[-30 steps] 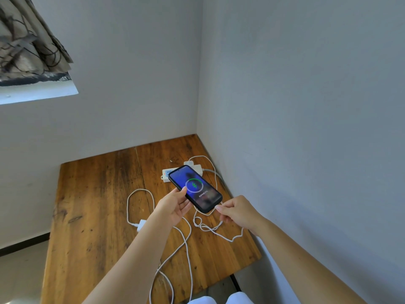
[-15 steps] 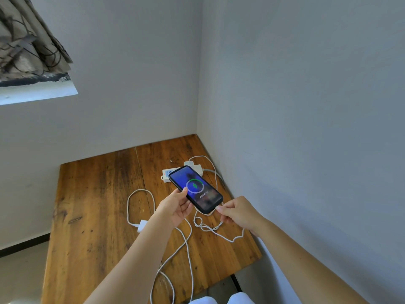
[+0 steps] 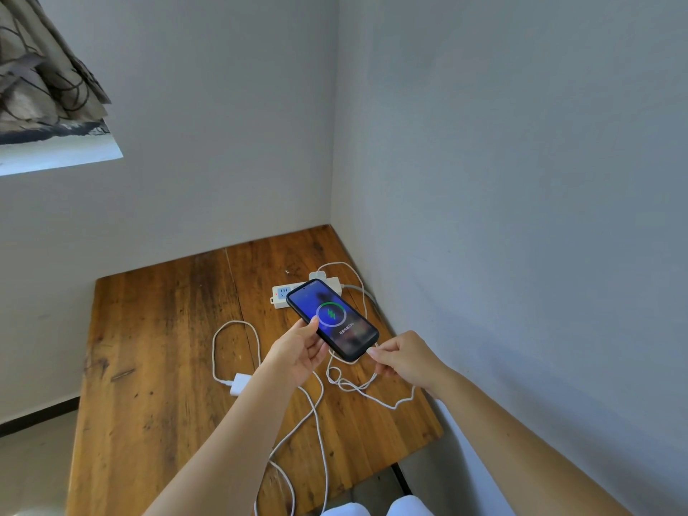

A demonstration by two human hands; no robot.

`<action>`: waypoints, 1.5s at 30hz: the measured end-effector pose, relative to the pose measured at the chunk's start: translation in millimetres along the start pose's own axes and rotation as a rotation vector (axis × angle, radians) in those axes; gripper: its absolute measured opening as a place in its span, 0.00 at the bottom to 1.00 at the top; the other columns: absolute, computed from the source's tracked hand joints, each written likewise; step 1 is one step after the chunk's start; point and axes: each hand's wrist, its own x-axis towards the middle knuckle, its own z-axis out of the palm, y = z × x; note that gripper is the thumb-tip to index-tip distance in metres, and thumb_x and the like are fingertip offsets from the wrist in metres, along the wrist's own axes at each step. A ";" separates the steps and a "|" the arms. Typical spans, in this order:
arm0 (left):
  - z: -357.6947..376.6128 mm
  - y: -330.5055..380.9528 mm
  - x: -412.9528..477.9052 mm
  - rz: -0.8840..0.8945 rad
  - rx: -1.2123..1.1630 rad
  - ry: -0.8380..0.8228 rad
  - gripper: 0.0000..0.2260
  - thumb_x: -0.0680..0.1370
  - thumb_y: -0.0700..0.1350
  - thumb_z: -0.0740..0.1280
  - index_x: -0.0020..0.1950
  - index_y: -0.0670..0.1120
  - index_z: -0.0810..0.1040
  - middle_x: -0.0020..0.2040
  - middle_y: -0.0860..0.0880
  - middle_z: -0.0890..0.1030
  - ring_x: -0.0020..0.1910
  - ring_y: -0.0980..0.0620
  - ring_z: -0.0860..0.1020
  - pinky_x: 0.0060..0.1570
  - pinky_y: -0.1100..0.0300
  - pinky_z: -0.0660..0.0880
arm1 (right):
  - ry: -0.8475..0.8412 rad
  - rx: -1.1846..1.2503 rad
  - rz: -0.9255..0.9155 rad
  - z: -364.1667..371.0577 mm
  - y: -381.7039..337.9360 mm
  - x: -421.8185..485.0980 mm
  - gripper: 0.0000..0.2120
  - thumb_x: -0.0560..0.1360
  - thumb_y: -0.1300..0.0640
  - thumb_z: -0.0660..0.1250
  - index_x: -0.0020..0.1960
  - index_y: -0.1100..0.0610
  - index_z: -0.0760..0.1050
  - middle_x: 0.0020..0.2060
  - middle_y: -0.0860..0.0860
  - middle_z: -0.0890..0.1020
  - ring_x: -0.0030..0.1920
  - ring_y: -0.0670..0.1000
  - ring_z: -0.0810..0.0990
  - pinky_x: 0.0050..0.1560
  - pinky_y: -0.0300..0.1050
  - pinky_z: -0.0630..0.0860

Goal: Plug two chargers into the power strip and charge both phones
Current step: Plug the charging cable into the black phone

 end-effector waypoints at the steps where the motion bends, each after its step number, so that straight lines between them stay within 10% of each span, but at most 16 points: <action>1: 0.2 -0.5 1.4 0.001 0.002 -0.005 0.15 0.77 0.42 0.66 0.63 0.49 0.70 0.51 0.41 0.82 0.47 0.48 0.81 0.29 0.62 0.79 | 0.000 0.002 0.002 -0.4 0.4 0.8 0.15 0.77 0.52 0.64 0.33 0.51 0.79 0.33 0.49 0.82 0.39 0.49 0.82 0.47 0.42 0.78; 16: -2.6 -26.2 41.0 -0.068 0.038 0.106 0.18 0.78 0.42 0.65 0.68 0.48 0.70 0.54 0.40 0.82 0.51 0.47 0.82 0.37 0.57 0.78 | -0.051 -0.196 0.110 7.0 45.0 30.2 0.20 0.75 0.43 0.64 0.32 0.56 0.77 0.28 0.50 0.78 0.31 0.46 0.76 0.40 0.45 0.73; 24: -34.4 -80.9 96.1 -0.202 0.233 0.178 0.23 0.78 0.42 0.65 0.73 0.48 0.65 0.56 0.43 0.81 0.54 0.47 0.80 0.41 0.56 0.78 | -0.254 -0.824 0.140 25.3 119.9 46.7 0.13 0.76 0.55 0.59 0.33 0.51 0.70 0.32 0.48 0.76 0.36 0.52 0.74 0.63 0.57 0.62; 32: -38.8 -130.8 122.9 -0.328 0.266 0.193 0.23 0.77 0.42 0.66 0.72 0.47 0.66 0.52 0.44 0.82 0.51 0.48 0.80 0.43 0.54 0.79 | -0.350 -0.896 0.149 40.8 147.4 45.3 0.13 0.73 0.65 0.60 0.33 0.52 0.67 0.32 0.49 0.74 0.40 0.53 0.74 0.65 0.57 0.61; 45: -38.0 -126.4 109.0 -0.076 0.708 0.364 0.16 0.76 0.43 0.68 0.63 0.43 0.76 0.51 0.46 0.82 0.47 0.51 0.80 0.38 0.61 0.79 | -0.265 -0.700 0.045 59.1 151.9 59.9 0.08 0.75 0.50 0.66 0.51 0.52 0.77 0.47 0.49 0.82 0.43 0.47 0.79 0.51 0.46 0.75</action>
